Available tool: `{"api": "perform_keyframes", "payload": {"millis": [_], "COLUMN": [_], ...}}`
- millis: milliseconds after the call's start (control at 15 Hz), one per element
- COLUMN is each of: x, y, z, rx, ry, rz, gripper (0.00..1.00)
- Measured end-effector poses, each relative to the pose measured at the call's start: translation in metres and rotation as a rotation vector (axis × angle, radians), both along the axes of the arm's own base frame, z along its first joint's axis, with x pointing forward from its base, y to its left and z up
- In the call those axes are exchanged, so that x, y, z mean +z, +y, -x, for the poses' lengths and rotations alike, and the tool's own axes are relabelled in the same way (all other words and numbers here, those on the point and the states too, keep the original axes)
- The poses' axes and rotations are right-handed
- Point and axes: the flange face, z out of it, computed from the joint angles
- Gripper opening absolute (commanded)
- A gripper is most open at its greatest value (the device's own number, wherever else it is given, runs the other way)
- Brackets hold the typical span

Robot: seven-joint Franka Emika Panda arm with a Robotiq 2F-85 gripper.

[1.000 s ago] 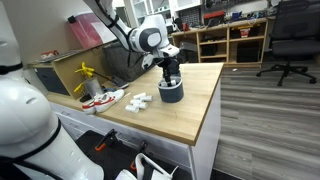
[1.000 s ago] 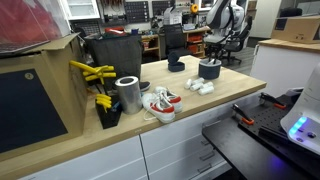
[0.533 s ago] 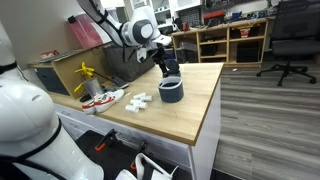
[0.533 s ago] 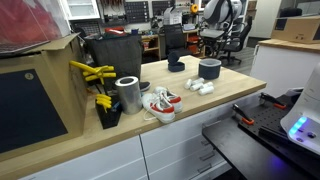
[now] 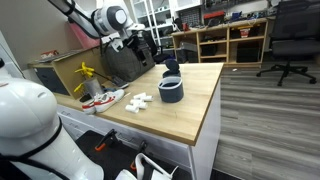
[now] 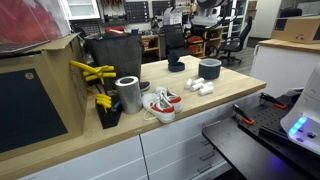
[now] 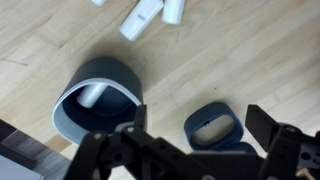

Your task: Put one white object in the small bin

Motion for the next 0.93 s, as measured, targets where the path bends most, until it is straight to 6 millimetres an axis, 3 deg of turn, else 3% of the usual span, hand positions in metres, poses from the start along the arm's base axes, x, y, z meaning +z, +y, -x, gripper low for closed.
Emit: {"api": "perform_keyframes", "payload": {"millis": [267, 467, 667, 933], "x": [-0.005, -0.01, -0.013, -0.012], "y": [0.058, 0.089, 0.107, 0.112], "z": [0.018, 0.031, 0.042, 0.049], "rx": [0.136, 0.217, 0.262, 0.294], "ry": [0.071, 0.117, 0.153, 0.191], "rz": [-0.007, 0.0, 0.011, 0.027], "gripper": [1.0, 1.0, 1.0, 1.0]}}
